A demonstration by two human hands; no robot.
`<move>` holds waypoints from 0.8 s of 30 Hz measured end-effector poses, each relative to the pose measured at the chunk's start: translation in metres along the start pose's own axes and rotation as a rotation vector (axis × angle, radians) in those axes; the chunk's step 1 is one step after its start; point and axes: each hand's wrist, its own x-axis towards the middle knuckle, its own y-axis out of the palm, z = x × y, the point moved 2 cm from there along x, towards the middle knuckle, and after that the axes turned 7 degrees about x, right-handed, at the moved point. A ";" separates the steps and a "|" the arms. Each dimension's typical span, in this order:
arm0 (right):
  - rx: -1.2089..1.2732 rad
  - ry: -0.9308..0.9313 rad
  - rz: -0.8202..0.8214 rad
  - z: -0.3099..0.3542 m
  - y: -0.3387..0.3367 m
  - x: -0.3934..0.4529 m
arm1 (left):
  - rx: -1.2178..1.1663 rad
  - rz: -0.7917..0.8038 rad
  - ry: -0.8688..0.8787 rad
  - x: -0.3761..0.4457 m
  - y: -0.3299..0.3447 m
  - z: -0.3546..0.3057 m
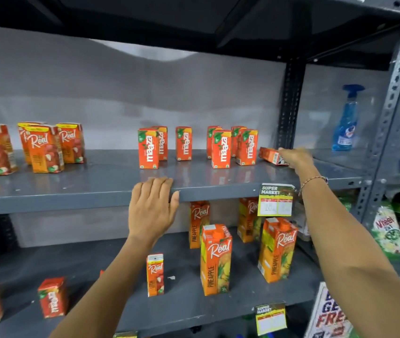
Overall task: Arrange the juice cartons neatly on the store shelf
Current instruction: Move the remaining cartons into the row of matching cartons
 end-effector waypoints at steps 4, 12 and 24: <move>-0.020 -0.017 0.003 0.002 -0.001 -0.003 | -0.005 -0.009 -0.007 0.000 0.000 -0.001; 0.014 -0.001 0.083 0.001 -0.013 -0.015 | -0.018 0.050 -0.016 -0.002 -0.005 -0.003; 0.034 -0.129 0.328 0.020 -0.004 -0.112 | -0.061 0.066 0.021 -0.006 -0.022 0.038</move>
